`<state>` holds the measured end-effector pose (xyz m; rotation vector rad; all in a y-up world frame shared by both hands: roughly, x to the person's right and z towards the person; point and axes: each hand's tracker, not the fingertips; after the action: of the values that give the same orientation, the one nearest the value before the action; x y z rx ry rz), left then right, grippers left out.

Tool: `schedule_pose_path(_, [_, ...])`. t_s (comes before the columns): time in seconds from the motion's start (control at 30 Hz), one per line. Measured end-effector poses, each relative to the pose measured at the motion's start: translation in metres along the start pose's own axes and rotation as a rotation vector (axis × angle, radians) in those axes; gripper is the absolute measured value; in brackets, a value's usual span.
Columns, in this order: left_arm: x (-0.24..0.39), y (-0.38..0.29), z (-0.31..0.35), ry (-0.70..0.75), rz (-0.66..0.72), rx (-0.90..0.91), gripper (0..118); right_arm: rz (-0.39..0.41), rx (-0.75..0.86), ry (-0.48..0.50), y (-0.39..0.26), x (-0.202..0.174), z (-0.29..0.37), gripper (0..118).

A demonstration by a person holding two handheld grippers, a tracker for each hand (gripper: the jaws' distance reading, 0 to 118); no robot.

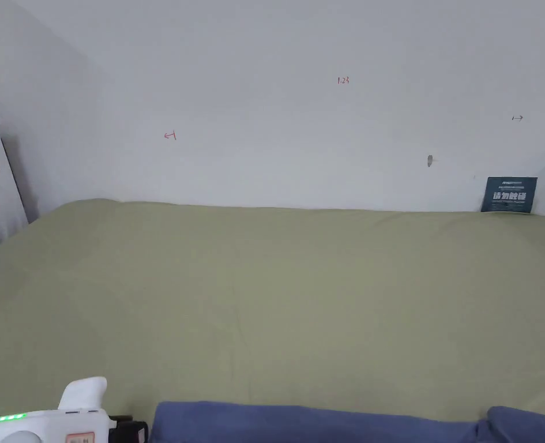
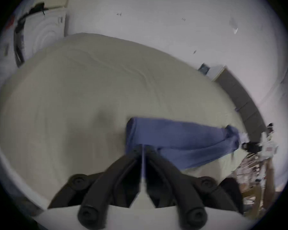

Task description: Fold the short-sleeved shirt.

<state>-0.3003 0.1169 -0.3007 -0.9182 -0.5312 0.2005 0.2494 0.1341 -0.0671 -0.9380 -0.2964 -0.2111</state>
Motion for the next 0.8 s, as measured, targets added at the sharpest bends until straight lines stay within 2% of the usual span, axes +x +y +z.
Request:
schedule_pose_path(0.03, [-0.01,0.004,-0.005,-0.064,0.02,0.031,82,0.001,0.002,0.005,0.0,-0.002,0.0,0])
schedule_pose_path(0.07, [-0.018,0.009,-0.012,-0.123,0.044,0.043,117,0.003,0.006,0.013,0.001,-0.003,0.001,0])
schedule_pose_path(0.2, [-0.048,0.018,-0.049,-0.264,0.183,-0.041,118,0.013,0.02,0.029,0.003,-0.008,0.009,0])
schedule_pose_path(0.27, [-0.054,0.014,-0.068,-0.263,0.222,-0.113,118,0.017,0.027,0.031,0.003,-0.01,0.012,0])
schedule_pose_path(0.33, [-0.051,0.008,-0.085,-0.205,0.209,-0.185,118,0.016,0.031,0.041,0.003,-0.011,0.013,0])
schedule_pose_path(0.4, [-0.046,0.0,-0.087,-0.223,0.144,-0.119,118,0.019,0.031,0.053,0.002,-0.012,0.013,0])
schedule_pose_path(0.43, [-0.054,0.005,-0.093,-0.281,0.112,-0.055,118,0.022,0.028,0.055,0.001,-0.013,0.013,0])
schedule_pose_path(0.47, [-0.057,0.003,-0.095,-0.355,0.136,-0.048,112,0.024,0.026,0.053,0.0,-0.014,0.011,0])
schedule_pose_path(0.5, [-0.057,0.001,-0.098,-0.424,0.196,-0.078,98,0.023,0.023,0.051,-0.001,-0.014,0.01,0])
schedule_pose_path(0.53, [-0.058,-0.002,-0.102,-0.475,0.256,-0.115,67,0.02,0.018,0.052,-0.002,-0.013,0.008,0])
schedule_pose_path(0.57, [-0.049,0.0,-0.103,-0.412,0.221,-0.124,5,0.016,0.015,0.054,-0.003,-0.012,0.006,0])
schedule_pose_path(0.6, [-0.04,-0.002,-0.104,-0.289,0.134,-0.151,6,0.005,0.013,0.056,-0.004,-0.011,0.005,0])
schedule_pose_path(0.63, [-0.035,-0.003,-0.102,-0.26,0.12,-0.147,6,-0.008,0.012,0.061,-0.004,-0.009,0.005,0])
schedule_pose_path(0.73, [-0.025,0.011,-0.086,-0.354,0.249,-0.095,6,-0.053,0.028,0.087,-0.005,-0.001,0.007,0])
schedule_pose_path(0.8, [0.002,0.028,-0.061,-0.357,0.191,-0.037,6,-0.068,0.039,0.089,-0.004,0.005,0.004,0])
